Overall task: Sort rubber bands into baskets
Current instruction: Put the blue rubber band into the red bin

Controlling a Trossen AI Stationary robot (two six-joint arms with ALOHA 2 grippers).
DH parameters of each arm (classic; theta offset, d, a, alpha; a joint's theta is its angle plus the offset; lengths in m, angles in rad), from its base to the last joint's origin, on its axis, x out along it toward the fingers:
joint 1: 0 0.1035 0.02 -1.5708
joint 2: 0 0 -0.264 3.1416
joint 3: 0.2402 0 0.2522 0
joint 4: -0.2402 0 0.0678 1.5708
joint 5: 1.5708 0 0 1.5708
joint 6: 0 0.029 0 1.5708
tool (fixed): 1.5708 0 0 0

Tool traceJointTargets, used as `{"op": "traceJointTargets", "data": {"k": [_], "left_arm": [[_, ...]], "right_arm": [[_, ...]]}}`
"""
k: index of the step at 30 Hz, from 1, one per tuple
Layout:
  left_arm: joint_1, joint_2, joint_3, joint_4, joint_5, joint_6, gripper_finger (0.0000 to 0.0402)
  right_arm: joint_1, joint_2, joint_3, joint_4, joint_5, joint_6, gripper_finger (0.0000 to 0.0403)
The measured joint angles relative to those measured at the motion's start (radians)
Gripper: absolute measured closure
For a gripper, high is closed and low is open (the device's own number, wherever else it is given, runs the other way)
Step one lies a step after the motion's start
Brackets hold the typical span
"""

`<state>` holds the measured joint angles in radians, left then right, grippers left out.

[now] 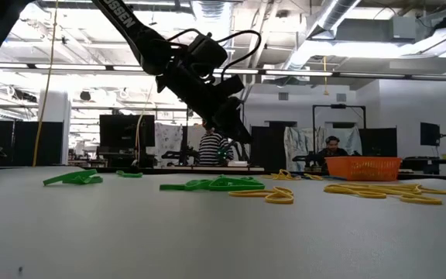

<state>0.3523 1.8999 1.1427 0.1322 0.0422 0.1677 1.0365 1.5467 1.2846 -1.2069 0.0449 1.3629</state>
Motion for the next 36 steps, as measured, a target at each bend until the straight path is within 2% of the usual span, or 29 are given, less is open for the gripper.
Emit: {"op": "traceJointTargets", "data": {"k": [16,20,27,31,36], "left_arm": [[-0.004,0.0,0.0,-0.001,0.0,0.006,0.0239],[-0.007,0.0,0.0,-0.001,0.001,0.011,0.0239],[-0.017,0.0,0.0,-0.001,0.0,0.026,0.0239],[-0.025,0.0,0.0,-0.001,0.0,0.038,0.0239],[-0.033,0.0,0.0,-0.002,0.0,0.05,0.0239]], "right_arm": [[0.052,0.187,0.0,-0.036,-0.029,0.13,0.0368],[0.058,0.196,0.0,-0.058,-0.023,0.178,0.033],[0.057,0.184,0.0,-0.064,0.029,0.227,0.0221],[0.056,0.163,0.0,-0.076,0.157,0.219,0.017],[0.028,0.127,0.0,-0.117,0.441,0.17,0.0154]]}}
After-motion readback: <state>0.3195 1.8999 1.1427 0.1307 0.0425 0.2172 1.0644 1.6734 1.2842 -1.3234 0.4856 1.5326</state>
